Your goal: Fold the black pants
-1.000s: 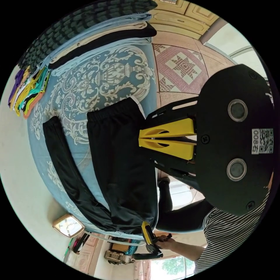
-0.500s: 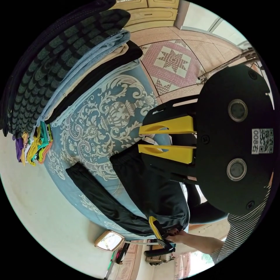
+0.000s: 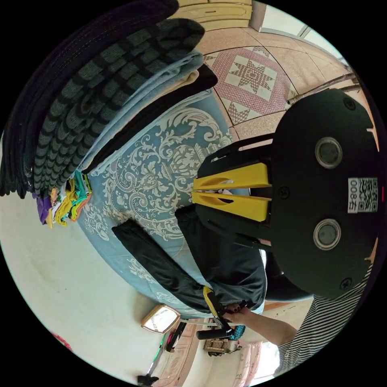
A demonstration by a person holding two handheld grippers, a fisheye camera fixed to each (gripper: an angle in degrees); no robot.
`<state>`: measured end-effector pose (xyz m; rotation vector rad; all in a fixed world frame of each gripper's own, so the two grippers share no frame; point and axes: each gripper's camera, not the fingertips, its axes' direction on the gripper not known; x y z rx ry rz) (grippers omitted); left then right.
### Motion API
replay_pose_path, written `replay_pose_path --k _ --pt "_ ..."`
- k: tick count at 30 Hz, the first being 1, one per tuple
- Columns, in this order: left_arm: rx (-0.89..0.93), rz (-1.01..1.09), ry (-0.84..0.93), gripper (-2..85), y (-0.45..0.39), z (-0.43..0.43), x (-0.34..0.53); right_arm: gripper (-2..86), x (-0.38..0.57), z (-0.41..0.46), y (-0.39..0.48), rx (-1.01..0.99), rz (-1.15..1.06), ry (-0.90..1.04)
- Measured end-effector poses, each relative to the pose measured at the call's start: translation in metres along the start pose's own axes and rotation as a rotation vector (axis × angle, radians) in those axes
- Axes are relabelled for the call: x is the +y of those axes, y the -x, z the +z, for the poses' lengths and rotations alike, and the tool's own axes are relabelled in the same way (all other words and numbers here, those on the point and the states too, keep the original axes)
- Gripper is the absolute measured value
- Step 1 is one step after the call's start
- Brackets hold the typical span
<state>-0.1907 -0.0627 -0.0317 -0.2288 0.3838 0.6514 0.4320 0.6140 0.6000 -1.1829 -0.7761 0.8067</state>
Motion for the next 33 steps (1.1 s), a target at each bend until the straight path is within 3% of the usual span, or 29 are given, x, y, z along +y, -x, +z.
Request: replay_pose_path --k 10,20,26,29,33 --pt "-0.123 -0.104 0.045 1.1 0.086 -0.015 -0.013 6.5 -0.159 0.063 0.074 -0.129 -0.021 0.044" --pt "-0.035 -0.122 -0.004 0.6 0.136 -0.059 -0.001 4.5 -0.194 0.077 0.12 -0.137 -0.005 0.071" --pt "0.011 -0.216 -0.209 3.3 0.196 -0.145 0.049 4.6 -0.209 0.064 0.168 -0.088 0.028 -0.021" --pt "-0.063 -0.288 -0.259 5.1 0.247 -0.194 0.084 4.3 -0.218 0.057 0.213 -0.117 -0.019 -0.077" --pt "-0.19 -0.337 -0.206 6.5 0.307 -0.24 0.107 4.9 -0.233 0.078 0.334 -0.216 -0.298 -0.008"
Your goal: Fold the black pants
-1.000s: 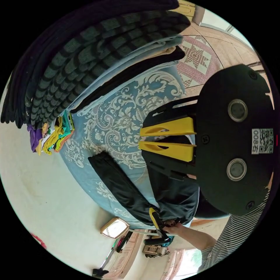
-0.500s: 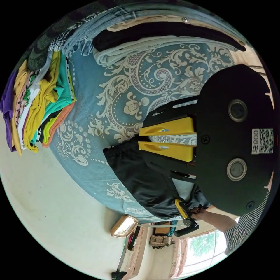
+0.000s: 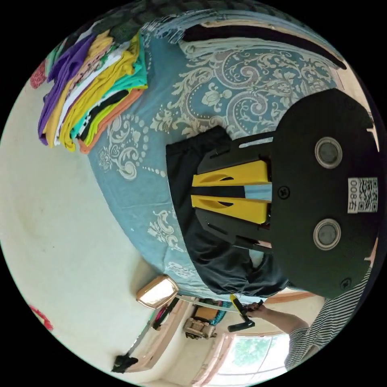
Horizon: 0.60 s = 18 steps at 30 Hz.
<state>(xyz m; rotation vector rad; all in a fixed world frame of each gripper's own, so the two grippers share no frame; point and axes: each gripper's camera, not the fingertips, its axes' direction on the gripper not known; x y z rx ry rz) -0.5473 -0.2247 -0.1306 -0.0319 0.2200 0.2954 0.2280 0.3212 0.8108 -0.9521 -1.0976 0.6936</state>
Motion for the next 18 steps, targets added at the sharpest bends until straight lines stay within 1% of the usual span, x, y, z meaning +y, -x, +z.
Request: replay_pose_path --k 1,2,4,5,7,8,10,12,13,18 --pt "-0.042 -0.005 0.024 6.9 0.019 -0.007 -0.006 5.4 -0.014 0.02 0.037 -0.025 -0.089 0.043" --pt "-0.064 -0.01 0.045 7.1 0.037 -0.013 -0.014 5.7 -0.02 0.03 0.055 -0.039 -0.131 0.066" --pt "-0.099 -0.03 0.05 7.3 0.06 -0.021 -0.026 6.0 -0.044 0.073 0.125 -0.081 -0.275 0.154" --pt "-0.106 -0.03 0.037 7.5 0.073 -0.028 -0.034 6.0 -0.05 0.083 0.142 -0.083 -0.305 0.173" --pt "-0.107 -0.02 0.041 7.8 0.088 -0.033 -0.048 6.1 -0.07 0.121 0.208 -0.082 -0.428 0.234" --pt "-0.114 -0.007 0.063 8.0 0.097 -0.033 -0.058 6.1 -0.075 0.13 0.224 -0.084 -0.458 0.249" --pt "-0.144 0.022 0.109 8.4 0.107 -0.029 -0.072 6.2 -0.092 0.161 0.284 -0.055 -0.579 0.3" --pt "-0.201 0.053 0.183 8.6 0.115 -0.018 -0.082 6.3 -0.103 0.182 0.322 -0.006 -0.656 0.329" --pt "-0.216 0.066 0.255 8.6 0.121 -0.009 -0.087 6.4 -0.109 0.196 0.345 0.025 -0.698 0.354" --pt "-0.189 0.147 0.213 8.6 0.126 -0.023 -0.101 6.7 -0.126 0.242 0.414 0.082 -0.81 0.449"
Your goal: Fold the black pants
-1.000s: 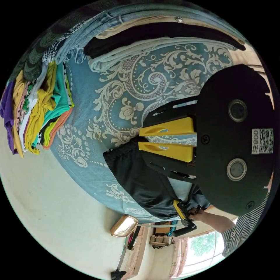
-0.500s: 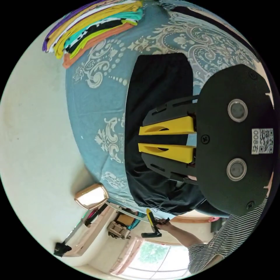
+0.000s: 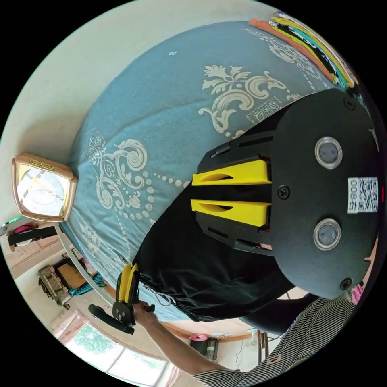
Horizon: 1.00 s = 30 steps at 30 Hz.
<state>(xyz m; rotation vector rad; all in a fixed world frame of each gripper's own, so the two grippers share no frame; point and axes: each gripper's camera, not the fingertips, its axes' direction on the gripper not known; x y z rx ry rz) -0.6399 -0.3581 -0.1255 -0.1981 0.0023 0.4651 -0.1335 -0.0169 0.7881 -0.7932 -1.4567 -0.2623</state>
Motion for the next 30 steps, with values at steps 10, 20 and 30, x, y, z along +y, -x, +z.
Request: replay_pose_path --k 10,20,30 --pt "0.073 0.063 0.04 5.5 0.027 -0.027 -0.002 7.9 -0.103 0.024 0.06 0.093 -0.089 0.12" --pt "0.052 0.119 0.076 4.8 0.028 -0.061 0.009 7.9 -0.162 0.029 0.105 0.14 -0.141 0.167" --pt "0.032 0.11 0.06 3.0 0.022 -0.096 0.039 6.1 -0.191 0.035 0.149 0.126 -0.198 0.174"
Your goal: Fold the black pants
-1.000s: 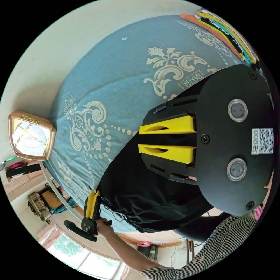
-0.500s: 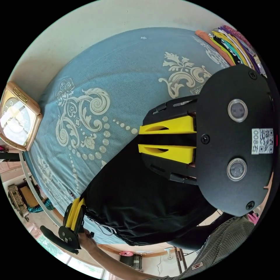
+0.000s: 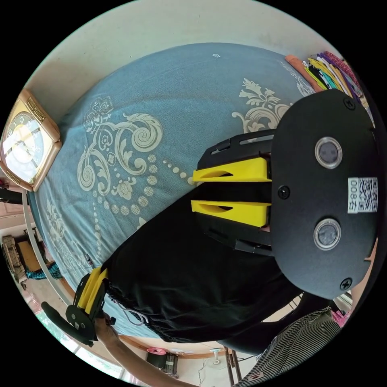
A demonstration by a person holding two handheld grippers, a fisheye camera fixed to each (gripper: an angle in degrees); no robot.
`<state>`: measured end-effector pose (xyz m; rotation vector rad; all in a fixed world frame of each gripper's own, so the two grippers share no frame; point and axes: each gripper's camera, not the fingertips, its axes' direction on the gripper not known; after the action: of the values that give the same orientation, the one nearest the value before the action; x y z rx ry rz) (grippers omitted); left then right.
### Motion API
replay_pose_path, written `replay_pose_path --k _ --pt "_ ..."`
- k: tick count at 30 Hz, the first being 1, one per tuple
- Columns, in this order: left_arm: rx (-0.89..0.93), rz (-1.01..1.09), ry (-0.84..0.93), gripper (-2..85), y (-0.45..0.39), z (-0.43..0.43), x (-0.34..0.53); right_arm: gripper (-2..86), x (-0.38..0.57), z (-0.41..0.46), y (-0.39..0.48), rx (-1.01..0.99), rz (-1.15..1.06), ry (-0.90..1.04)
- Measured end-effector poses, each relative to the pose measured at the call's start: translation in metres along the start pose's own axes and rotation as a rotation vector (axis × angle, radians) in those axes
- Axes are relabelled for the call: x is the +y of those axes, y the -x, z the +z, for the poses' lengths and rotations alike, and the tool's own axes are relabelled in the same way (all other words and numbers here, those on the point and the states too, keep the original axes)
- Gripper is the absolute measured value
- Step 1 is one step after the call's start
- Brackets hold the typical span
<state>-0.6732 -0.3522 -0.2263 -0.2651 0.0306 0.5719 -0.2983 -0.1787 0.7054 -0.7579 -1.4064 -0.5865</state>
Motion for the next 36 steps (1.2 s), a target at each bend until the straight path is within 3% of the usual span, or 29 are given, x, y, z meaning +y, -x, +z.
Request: replay_pose_path --k 6,18,36 --pt "-0.026 -0.028 -0.052 2.1 -0.013 -0.04 0.03 1.5 -0.006 -0.005 0.034 0.024 -0.02 0.033" --pt "-0.084 0.031 -0.181 1.7 -0.076 -0.144 0.141 0.5 0.058 -0.078 0.131 0.08 0.009 -0.187" --pt "-0.099 0.086 -0.032 1.5 -0.181 -0.167 0.336 0.5 0.164 -0.023 0.311 -0.088 -0.107 -0.123"
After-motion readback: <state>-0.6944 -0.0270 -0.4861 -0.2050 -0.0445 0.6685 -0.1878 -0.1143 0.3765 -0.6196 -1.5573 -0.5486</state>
